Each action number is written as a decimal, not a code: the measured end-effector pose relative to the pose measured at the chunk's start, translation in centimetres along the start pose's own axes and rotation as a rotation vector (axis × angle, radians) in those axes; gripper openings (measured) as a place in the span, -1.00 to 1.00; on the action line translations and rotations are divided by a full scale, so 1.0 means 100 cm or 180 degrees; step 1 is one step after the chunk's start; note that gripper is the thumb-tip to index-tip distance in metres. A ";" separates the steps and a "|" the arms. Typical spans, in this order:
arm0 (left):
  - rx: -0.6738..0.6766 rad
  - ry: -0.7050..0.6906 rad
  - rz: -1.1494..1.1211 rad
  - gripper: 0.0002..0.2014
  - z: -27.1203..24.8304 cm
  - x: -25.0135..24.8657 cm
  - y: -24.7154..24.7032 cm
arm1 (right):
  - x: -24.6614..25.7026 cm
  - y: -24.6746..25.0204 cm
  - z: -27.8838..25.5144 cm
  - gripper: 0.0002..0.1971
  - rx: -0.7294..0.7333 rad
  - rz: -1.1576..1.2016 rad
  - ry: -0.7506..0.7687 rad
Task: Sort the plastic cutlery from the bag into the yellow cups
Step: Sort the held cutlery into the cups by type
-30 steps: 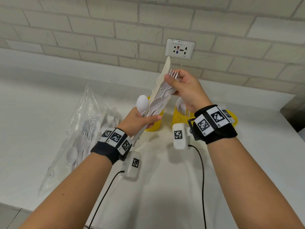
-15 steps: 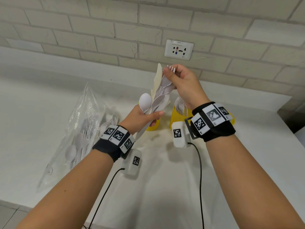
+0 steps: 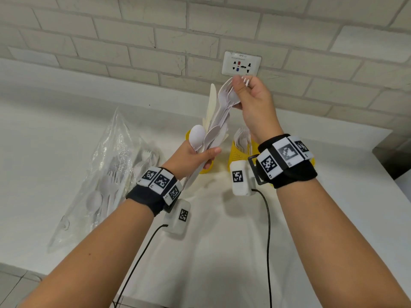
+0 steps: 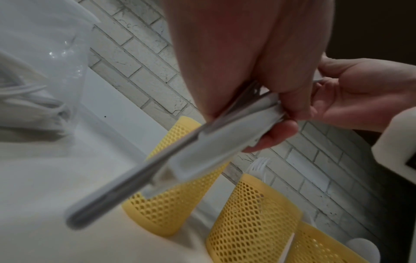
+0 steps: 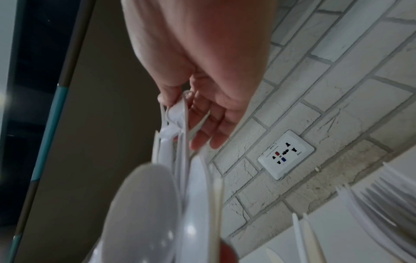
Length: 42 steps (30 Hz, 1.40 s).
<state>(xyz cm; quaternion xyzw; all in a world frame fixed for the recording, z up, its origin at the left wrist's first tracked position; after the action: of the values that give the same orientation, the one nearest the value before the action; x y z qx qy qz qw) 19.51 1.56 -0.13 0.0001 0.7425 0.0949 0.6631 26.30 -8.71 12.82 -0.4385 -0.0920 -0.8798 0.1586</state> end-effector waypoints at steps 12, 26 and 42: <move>-0.0416 0.0313 0.0012 -0.70 0.002 0.017 0.018 | 0.008 0.096 0.002 -0.87 -0.1257 -0.0557 0.0494; -0.0236 0.0300 -0.0050 -0.72 0.000 0.002 -0.001 | -0.055 0.067 -0.030 -0.75 -0.0078 -0.1932 0.0134; -0.0400 0.0354 -0.0038 -0.66 -0.001 0.006 0.006 | 0.012 0.054 -0.004 -0.73 -0.0938 0.0324 0.0600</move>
<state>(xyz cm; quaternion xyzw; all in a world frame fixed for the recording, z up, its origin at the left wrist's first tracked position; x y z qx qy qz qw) 19.30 2.22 -0.68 -0.0513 0.7707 0.1372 0.6202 27.26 -14.09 13.66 -0.3767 0.0755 -0.9118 0.1450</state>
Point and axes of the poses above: each hand's wrist, its own z-axis towards the middle knuckle, its own y-axis out of the back of the hand, x = y × z, the point moved 9 cm from there along z, towards the middle knuckle, and after that the axes turned 15 degrees about y, right-handed, at the moved point
